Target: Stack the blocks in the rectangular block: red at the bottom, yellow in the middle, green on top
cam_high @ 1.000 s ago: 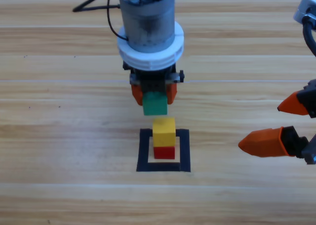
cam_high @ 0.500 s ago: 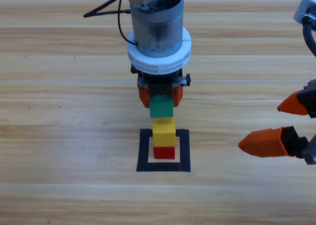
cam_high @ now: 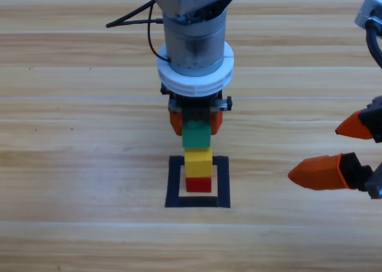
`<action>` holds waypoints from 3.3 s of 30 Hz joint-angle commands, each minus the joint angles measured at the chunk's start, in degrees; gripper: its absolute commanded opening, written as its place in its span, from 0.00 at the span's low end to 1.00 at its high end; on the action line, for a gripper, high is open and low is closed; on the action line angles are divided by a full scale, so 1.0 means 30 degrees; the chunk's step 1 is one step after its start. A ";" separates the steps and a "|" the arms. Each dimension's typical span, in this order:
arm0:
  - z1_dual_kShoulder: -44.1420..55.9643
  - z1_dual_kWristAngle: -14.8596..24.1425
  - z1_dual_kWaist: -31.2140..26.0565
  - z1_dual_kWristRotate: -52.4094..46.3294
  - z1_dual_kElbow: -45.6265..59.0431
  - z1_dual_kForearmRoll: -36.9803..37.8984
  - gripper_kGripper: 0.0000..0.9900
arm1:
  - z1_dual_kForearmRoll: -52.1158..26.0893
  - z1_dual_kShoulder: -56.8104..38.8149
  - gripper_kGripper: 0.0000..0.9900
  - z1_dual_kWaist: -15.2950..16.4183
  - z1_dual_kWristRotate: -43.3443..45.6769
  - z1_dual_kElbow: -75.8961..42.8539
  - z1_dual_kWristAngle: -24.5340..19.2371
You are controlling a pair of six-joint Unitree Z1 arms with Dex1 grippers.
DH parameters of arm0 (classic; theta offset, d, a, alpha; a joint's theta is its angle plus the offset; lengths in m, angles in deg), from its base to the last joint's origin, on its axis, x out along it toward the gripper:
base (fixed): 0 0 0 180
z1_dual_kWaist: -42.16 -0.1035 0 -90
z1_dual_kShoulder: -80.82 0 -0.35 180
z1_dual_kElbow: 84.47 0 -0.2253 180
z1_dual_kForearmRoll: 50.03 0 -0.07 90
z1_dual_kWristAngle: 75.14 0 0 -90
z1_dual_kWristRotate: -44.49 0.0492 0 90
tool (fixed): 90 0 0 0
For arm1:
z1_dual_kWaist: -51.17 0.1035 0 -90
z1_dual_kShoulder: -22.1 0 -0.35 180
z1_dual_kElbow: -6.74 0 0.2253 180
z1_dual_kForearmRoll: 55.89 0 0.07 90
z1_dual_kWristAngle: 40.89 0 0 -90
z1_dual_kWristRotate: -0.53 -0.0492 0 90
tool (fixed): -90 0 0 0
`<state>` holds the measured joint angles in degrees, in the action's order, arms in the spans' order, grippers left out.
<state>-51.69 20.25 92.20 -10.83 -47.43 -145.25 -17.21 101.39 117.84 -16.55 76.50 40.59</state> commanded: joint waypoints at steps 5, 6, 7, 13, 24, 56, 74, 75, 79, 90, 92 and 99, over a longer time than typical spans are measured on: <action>-0.0654 0.0136 0.0546 -0.0078 0.0346 -0.0068 0.03 | -0.0275 0.0934 1.00 0.0366 -0.0167 -0.0527 0.0058; -0.0654 0.0136 0.0546 -0.0078 0.0376 -0.0068 0.03 | -0.0275 0.0934 1.00 0.0366 -0.0167 -0.0527 0.0058; -0.0654 0.0136 0.0546 -0.0078 0.0376 -0.0068 0.03 | -0.0275 0.0934 1.00 0.0366 -0.0167 -0.0527 0.0058; -0.0654 0.0136 0.0605 -0.0137 0.0493 -0.0068 0.03 | -0.0305 0.0963 1.00 0.0366 -0.0167 -0.0527 0.0058; -0.0918 0.0165 0.0605 -0.0166 0.0522 -0.0068 0.03 | -0.0305 0.0993 1.00 0.0366 -0.0137 -0.0557 0.0000; -0.1269 0.0077 0.0751 -0.0400 0.0727 -0.0068 0.03 | -0.0480 0.1051 1.00 0.0366 -0.0079 -0.0645 -0.0030; -0.1504 0.0106 0.0810 -0.0576 0.0552 -0.0068 0.03 | -0.0539 0.1168 1.00 0.0366 -0.0079 -0.0645 -0.0030; -0.1445 0.0106 0.0780 -0.0576 0.0581 -0.0068 0.05 | -0.0539 0.1168 1.00 0.0366 -0.0079 -0.0645 -0.0030; -0.1299 0.0106 0.0868 -0.0605 0.0259 -0.0068 0.33 | -0.0568 0.1198 1.00 0.0366 -0.0050 -0.0645 -0.0030; -0.0654 0.0224 0.0956 -0.0664 0.0727 -0.0097 0.98 | -0.0568 0.1081 1.00 0.0366 -0.0079 -0.0703 0.0000; -0.0537 0.0253 0.0956 -0.0693 0.0727 -0.0097 0.99 | -0.0568 0.0934 1.00 0.0366 -0.0137 -0.0703 -0.0030; 0.3799 0.2831 0.2392 -0.1045 0.0757 -0.0039 0.98 | -0.0510 0.0377 1.00 0.0366 -0.0196 -0.0762 -0.0850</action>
<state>-51.79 22.75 94.19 -12.77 -46.34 -145.25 -18.02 101.52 117.84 -16.55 76.18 40.48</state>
